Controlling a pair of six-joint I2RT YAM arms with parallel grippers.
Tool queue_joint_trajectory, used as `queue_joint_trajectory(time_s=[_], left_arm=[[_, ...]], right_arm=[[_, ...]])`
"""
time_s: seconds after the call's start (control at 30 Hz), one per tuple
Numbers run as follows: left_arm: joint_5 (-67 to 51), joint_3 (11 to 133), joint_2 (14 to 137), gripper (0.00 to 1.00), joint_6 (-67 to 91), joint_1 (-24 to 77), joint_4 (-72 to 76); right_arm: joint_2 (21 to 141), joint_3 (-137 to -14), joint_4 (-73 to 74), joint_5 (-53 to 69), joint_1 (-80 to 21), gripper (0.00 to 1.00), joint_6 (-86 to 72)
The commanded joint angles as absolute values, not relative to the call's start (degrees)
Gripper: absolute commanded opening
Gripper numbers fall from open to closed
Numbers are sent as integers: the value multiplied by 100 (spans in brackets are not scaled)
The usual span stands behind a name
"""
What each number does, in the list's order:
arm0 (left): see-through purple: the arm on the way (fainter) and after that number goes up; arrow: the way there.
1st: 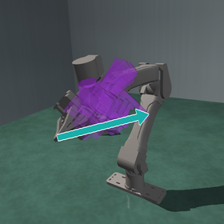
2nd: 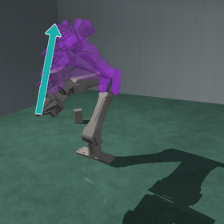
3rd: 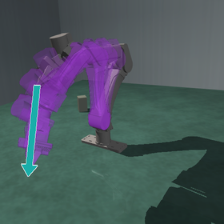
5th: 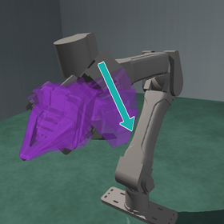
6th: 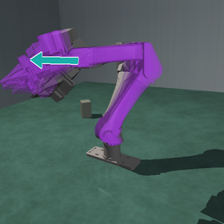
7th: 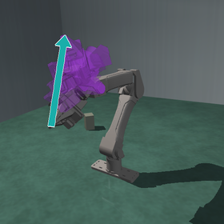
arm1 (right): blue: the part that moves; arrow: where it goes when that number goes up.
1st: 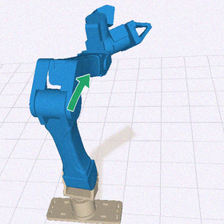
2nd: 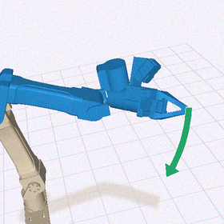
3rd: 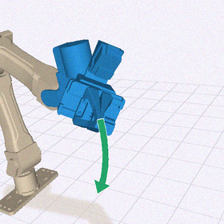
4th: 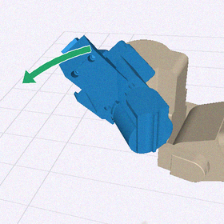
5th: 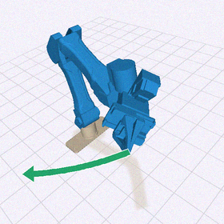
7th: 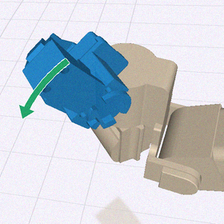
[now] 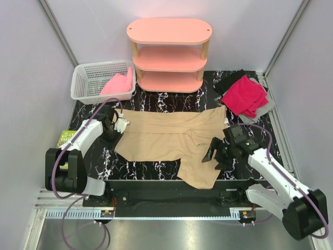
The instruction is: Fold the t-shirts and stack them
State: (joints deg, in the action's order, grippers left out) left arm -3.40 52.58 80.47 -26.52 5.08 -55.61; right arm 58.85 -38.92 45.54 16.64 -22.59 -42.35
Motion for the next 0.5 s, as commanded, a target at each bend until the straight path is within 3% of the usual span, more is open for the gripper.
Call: queue_joint_trajectory(time_s=[0.0, 0.47], left_arm=[[-395, 5317, 8059, 23, -2610, 492, -5256], [-308, 5256, 8384, 24, -2355, 492, -4799]], right_arm=[[5090, -3665, 5255, 1846, -2566, 79, -5140], [4034, -2620, 6003, 1706, -3577, 83, -6135]])
